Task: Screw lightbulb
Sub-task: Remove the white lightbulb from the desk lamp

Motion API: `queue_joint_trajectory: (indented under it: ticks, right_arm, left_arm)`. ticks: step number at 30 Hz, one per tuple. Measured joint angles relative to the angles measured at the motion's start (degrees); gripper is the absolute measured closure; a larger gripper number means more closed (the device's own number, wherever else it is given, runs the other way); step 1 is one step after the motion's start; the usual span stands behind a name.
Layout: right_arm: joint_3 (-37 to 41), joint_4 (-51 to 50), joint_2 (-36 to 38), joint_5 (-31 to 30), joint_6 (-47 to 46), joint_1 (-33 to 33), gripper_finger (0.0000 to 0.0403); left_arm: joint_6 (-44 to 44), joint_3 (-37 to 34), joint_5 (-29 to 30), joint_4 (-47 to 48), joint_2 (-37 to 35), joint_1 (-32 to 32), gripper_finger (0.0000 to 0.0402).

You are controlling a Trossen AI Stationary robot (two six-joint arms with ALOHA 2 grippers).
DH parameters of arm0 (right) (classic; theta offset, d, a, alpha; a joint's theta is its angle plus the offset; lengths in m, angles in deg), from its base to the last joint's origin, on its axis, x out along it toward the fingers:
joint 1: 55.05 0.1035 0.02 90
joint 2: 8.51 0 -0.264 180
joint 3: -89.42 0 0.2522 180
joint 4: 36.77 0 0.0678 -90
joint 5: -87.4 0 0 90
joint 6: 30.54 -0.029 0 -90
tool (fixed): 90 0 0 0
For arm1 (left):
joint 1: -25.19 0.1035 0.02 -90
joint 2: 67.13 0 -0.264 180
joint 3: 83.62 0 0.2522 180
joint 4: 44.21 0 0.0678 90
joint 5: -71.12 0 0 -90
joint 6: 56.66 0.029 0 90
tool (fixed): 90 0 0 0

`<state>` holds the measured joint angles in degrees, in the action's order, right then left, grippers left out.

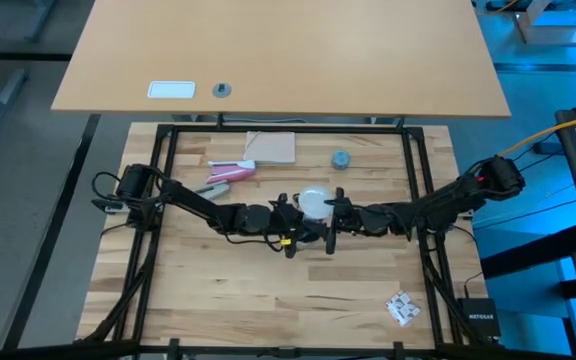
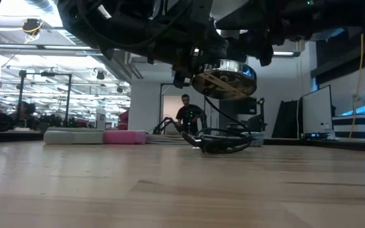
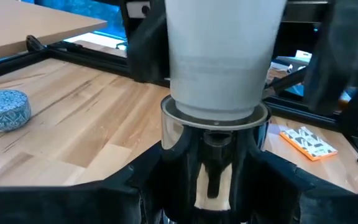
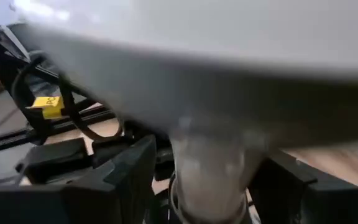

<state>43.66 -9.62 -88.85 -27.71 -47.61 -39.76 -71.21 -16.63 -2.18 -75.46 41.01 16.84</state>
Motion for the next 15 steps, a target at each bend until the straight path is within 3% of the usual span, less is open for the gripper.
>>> queue_joint_trajectory:
  ticks: [4,10,15]
  right_arm:
    - [-1.7,-0.1,-0.5,-0.4,5.0,0.0,0.0186]
    - [-2.3,-0.8,-0.5,0.2,6.9,0.0,0.0241]
    - [-2.4,-2.2,-0.5,1.8,7.6,0.1,0.0241]
  left_arm:
    - [0.1,0.0,0.0,0.7,0.0,-0.4,0.0226]
    - [1.8,0.0,0.1,0.7,0.0,-1.1,0.0225]
    - [3.2,0.0,0.0,1.2,0.0,-1.2,0.0225]
